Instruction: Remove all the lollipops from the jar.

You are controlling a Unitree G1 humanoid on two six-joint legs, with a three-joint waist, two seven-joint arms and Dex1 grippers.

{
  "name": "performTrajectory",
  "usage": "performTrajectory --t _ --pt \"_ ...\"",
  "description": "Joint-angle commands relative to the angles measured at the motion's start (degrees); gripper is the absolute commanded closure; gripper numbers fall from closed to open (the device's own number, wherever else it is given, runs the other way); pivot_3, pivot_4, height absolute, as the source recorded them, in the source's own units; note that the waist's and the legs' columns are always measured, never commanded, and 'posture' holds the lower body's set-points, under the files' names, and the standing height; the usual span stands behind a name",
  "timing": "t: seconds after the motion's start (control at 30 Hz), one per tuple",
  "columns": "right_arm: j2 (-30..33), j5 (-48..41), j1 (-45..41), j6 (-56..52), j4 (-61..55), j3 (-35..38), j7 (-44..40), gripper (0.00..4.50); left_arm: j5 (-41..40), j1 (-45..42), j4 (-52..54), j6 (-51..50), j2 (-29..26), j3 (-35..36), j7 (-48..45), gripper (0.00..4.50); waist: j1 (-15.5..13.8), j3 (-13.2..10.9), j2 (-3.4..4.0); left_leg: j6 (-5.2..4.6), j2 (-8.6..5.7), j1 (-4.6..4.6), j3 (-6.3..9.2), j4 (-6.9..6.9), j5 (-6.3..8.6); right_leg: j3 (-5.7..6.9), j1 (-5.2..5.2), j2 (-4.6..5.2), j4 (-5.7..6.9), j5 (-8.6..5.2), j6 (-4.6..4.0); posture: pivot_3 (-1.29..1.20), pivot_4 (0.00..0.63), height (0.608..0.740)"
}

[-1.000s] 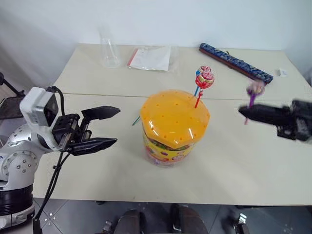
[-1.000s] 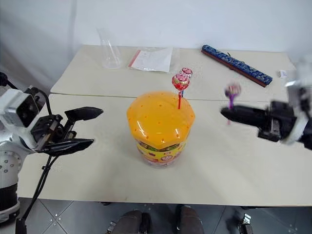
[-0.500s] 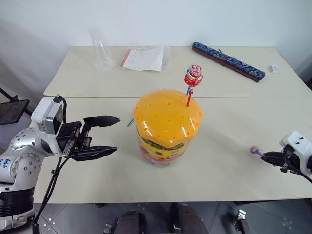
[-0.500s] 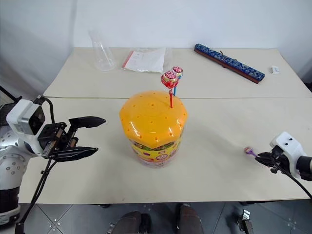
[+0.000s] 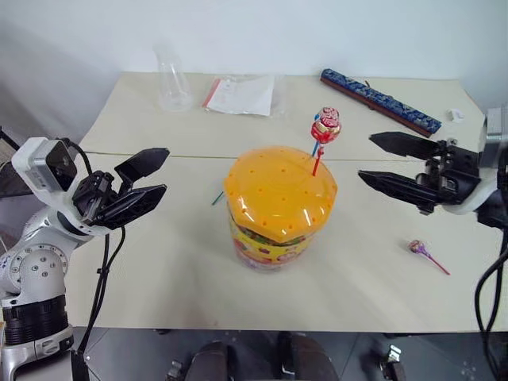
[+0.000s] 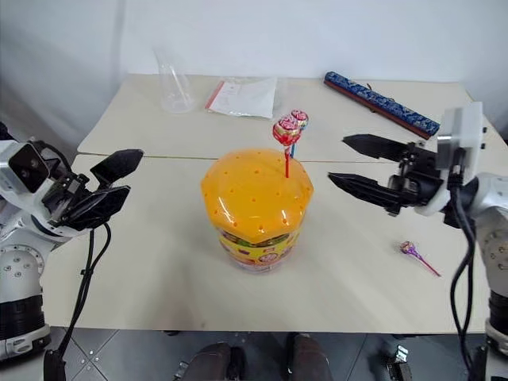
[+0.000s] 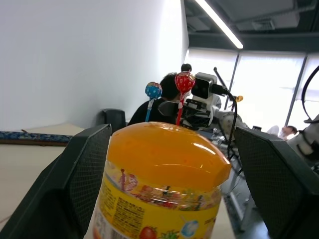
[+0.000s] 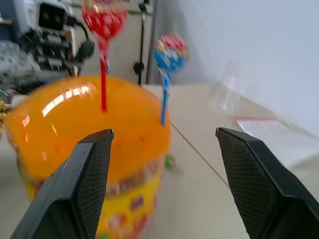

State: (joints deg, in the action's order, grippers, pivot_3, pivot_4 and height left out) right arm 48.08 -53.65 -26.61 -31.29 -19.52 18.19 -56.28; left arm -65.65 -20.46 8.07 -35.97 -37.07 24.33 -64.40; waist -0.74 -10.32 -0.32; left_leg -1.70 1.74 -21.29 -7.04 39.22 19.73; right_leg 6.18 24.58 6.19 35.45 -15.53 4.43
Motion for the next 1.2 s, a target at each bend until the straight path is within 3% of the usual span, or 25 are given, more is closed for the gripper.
performTrajectory --t 0.03,0.17,0.43,0.57,0.83,1.03,1.1,1.2 --pt "-0.61 -3.73 -3.41 -2.35 -4.54 -0.89 2.72 1.08 -1.95 0.41 2.05 -1.21 -0.24 0.55 -0.19 0.33 -0.06 0.00 0.00 0.00 -0.01 -0.01 -0.01 0.00 0.00 0.02 0.00 0.02 -0.01 0.00 0.00 0.00 0.150 0.740" --pt "-0.59 -6.22 -7.16 -5.28 -5.51 -3.86 1.17 1.08 -1.11 -0.36 1.84 -0.70 0.53 0.02 -0.30 0.33 -0.19 0.00 0.00 -0.01 -0.02 0.00 -0.03 0.01 -0.01 0.06 -0.03 -0.01 -0.02 0.00 0.00 0.00 0.150 0.740" --pt "-0.51 -0.90 -10.83 -8.36 -4.54 -11.84 0.54 1.08 -0.51 -1.92 2.35 0.30 2.18 -1.23 -0.05 0.33 -0.13 0.00 -0.01 -0.03 -0.02 0.02 -0.10 0.01 -0.02 0.05 -0.02 -0.06 -0.01 0.00 0.00 0.00 0.150 0.740" --pt "-1.91 -1.14 -11.83 -9.29 -3.42 -11.90 1.35 1.91 -0.44 -1.82 3.06 0.65 2.83 -1.31 0.46 0.33 -0.11 0.00 -0.02 -0.03 0.00 0.02 -0.07 0.01 -0.02 0.07 -0.02 -0.05 -0.01 0.00 0.00 0.00 0.150 0.740" --pt "-2.93 -1.15 -11.54 -6.90 0.41 -8.33 -1.31 4.49 -0.52 -1.81 3.61 0.95 3.18 -1.30 1.29 0.33 -0.25 0.00 -0.03 -0.03 0.00 0.00 -0.07 0.01 -0.02 0.05 -0.02 -0.30 -0.02 0.00 0.01 0.00 0.150 0.740" --pt "0.54 -12.05 -13.32 -13.33 5.84 3.45 2.53 4.49 1.50 -2.10 3.49 1.16 0.91 -1.94 -1.18 0.33 -0.61 -0.02 -0.05 -0.04 -0.02 -0.02 -0.06 0.02 -0.02 0.05 -0.02 -0.29 -0.03 0.00 0.00 0.00 0.150 0.740" --pt "7.24 -8.06 -9.23 -15.12 9.44 5.65 -0.81 4.49 3.30 -2.40 3.68 2.01 -0.33 -2.71 -3.00 0.33 -0.81 -0.01 -0.05 -0.06 -0.02 -0.03 -0.03 0.02 -0.02 0.06 -0.02 -0.29 -0.03 0.00 0.00 0.00 0.150 0.740" --pt "18.32 4.15 0.21 -12.66 15.95 3.38 -5.38 4.49 8.34 -1.93 4.48 5.22 -2.11 -5.37 -6.71 0.33 -0.75 0.02 -0.10 -0.12 -0.02 -0.04 0.02 0.01 0.03 0.07 -0.07 -0.34 -0.17 0.00 0.00 0.00 0.150 0.740"
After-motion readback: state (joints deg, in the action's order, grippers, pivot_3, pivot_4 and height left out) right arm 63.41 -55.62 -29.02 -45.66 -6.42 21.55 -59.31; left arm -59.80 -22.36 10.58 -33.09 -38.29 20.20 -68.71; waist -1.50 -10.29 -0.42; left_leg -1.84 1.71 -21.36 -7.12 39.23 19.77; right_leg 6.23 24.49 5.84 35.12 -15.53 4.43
